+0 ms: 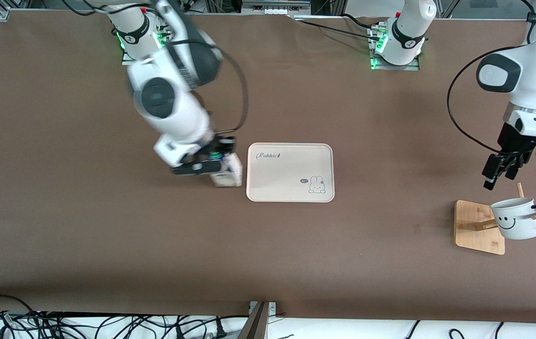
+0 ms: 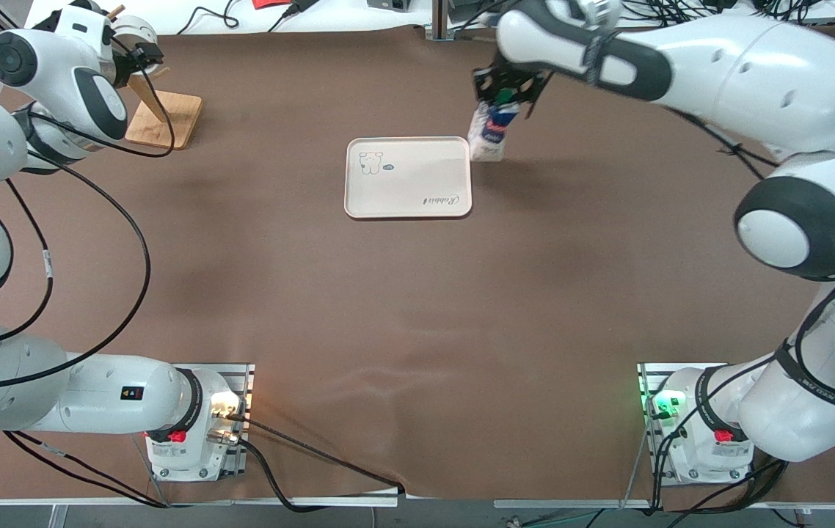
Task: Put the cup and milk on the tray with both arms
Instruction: 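Carry the milk carton onto the tray while the left gripper reaches the mug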
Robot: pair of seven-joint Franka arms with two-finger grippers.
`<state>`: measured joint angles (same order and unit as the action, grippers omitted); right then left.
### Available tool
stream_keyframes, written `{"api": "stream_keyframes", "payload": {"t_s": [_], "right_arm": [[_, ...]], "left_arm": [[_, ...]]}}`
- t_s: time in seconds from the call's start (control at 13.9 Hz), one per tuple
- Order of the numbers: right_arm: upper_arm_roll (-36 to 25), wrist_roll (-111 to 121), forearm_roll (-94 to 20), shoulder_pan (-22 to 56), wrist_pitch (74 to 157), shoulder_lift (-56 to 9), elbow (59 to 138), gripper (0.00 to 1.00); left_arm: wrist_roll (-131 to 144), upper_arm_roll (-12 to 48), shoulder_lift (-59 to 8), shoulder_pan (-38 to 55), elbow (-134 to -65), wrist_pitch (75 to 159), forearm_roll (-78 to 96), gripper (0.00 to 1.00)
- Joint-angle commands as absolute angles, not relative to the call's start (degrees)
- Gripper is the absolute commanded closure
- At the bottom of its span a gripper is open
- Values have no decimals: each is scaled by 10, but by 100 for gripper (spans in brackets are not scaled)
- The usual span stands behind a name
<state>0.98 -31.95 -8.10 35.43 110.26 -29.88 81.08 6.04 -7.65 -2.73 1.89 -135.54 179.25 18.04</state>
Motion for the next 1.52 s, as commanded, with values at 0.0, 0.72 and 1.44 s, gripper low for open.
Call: {"api": "stream_keyframes", "payload": {"t_s": [0.0,0.72,1.44], "right_arm": [[7,-370,-76,388,1117,-354,762,64],[4,-384,-69,402,1170,-396,764,38],[-52,-411,-69,396,1114,-300,758,0]], "left_arm": [[63,-46,-34,22,-1347,1821,200,0],[52,-38,-86,1,-1300,1862,153,0],[53,-38,-160,-18,-1230,1892,137,0]]}}
